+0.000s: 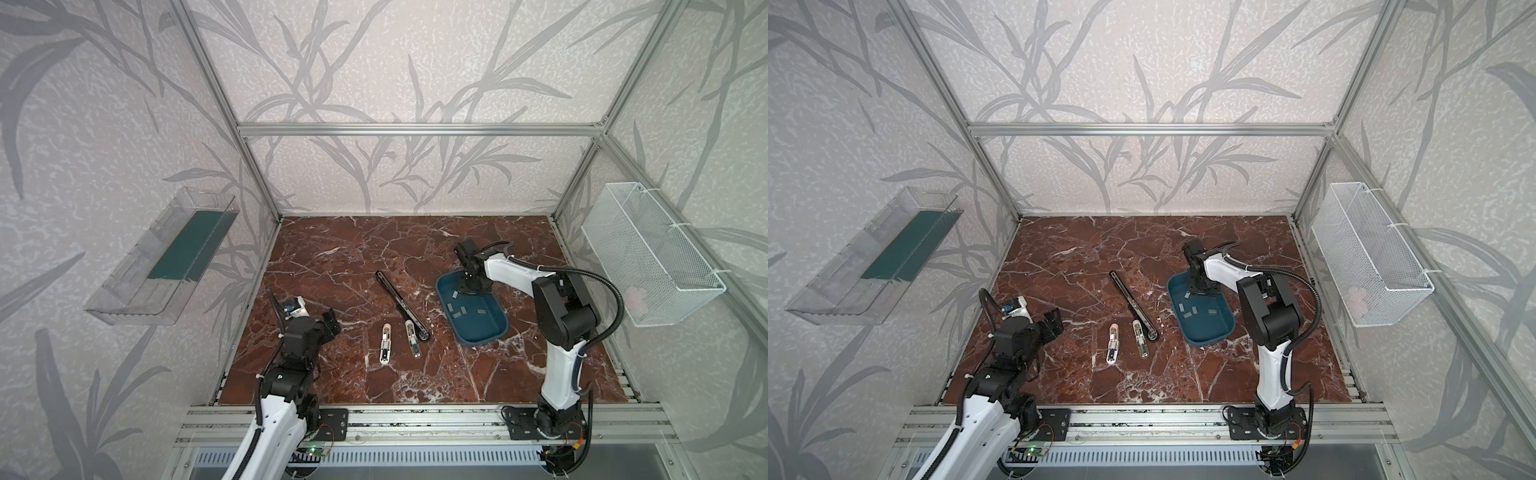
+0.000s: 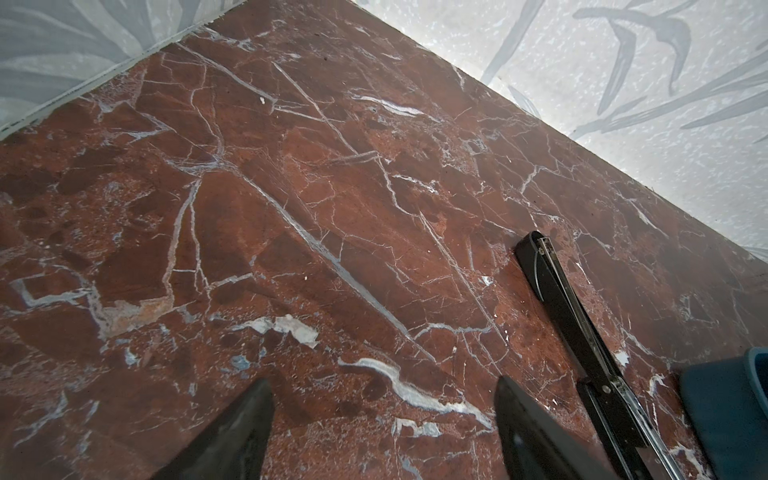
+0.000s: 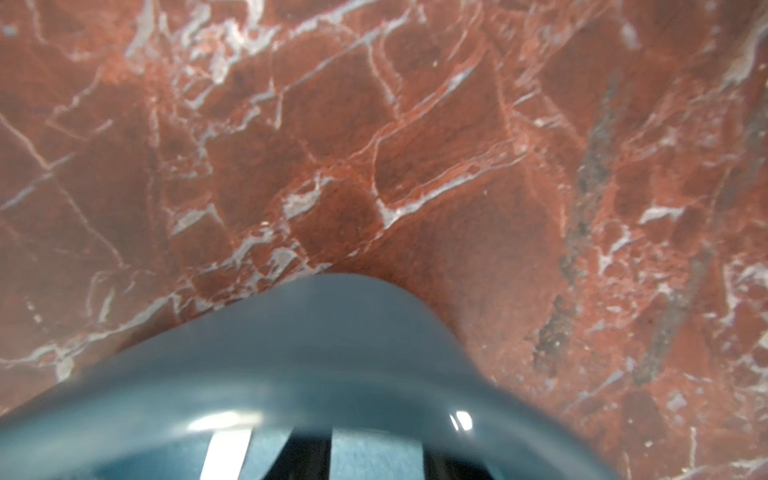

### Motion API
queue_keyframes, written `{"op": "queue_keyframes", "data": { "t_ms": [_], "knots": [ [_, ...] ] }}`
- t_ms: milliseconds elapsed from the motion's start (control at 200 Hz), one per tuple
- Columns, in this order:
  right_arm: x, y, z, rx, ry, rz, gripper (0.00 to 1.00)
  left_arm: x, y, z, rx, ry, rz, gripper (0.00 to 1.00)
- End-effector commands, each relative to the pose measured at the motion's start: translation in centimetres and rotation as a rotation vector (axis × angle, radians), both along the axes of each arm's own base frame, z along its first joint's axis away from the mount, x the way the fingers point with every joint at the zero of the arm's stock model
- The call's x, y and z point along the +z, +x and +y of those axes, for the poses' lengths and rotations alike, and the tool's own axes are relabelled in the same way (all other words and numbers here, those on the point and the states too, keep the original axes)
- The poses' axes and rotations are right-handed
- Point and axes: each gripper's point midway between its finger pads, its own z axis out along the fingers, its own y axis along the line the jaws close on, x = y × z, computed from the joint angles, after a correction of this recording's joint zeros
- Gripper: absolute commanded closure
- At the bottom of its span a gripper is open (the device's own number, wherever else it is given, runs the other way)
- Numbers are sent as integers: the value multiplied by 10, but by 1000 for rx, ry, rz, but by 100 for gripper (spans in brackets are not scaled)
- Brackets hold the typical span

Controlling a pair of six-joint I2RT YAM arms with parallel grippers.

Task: Load the staples into the stapler
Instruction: 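Close the right gripper on a white staple strip in the teal tray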

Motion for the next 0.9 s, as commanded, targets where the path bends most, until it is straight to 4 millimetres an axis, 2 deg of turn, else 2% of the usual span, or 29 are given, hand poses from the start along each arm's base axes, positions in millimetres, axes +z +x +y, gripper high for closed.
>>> {"op": "queue_keyframes", "data": {
  "t_ms": [0, 155, 270, 625, 855, 895],
  "knots": [
    [-25, -12, -12, -11, -54, 76, 64, -1, -1, 3, 22, -10, -9, 17],
    [-30, -11, -9, -6, -42, 84, 65, -1, -1, 2, 20, -11, -9, 16],
    [-32, -11, -7, -3, -33, 89, 72, -1, -1, 2, 19, -12, -10, 17],
    [-35, -13, -7, 7, -34, 100, 82, 0, 0, 0, 11, -17, -13, 17],
    [-22, -13, -6, 20, -28, 82, 85, 0, -2, -2, 5, -36, -23, 17],
    [-18, -14, -4, 30, -22, 75, 85, 6, -4, -2, 4, -42, -48, 17]
  ]
}}
